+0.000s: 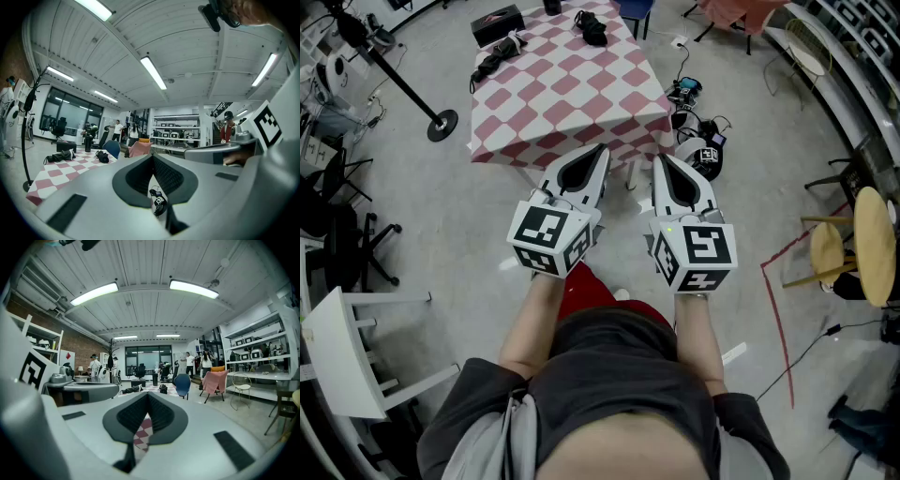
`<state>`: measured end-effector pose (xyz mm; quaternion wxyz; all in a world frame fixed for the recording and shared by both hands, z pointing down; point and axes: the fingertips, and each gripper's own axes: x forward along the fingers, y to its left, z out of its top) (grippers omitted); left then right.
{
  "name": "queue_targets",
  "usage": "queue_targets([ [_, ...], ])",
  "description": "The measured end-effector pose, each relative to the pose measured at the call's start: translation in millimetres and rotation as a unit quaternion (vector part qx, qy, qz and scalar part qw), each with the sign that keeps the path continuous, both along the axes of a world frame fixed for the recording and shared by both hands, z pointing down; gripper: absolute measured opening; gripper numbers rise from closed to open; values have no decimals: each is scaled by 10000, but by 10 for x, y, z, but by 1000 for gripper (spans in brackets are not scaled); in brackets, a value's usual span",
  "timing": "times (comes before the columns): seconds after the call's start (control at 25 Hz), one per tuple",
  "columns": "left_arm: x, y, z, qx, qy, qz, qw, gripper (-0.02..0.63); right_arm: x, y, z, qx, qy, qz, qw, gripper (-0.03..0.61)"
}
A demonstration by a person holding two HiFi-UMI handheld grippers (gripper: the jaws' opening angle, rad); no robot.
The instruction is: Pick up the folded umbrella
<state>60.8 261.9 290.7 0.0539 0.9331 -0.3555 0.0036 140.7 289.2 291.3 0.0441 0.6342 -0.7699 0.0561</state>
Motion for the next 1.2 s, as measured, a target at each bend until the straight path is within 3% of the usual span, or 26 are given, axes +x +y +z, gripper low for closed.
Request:
queue_targets([
  [0.88,2,-105,-71,118,-173,-407,9990,12,65,-113,28,-39,15,-381,9993,18],
  [1.2,28,-193,-100,177,-311,-503,9981,12,212,-252,-19,5,-112,-307,9995,18],
])
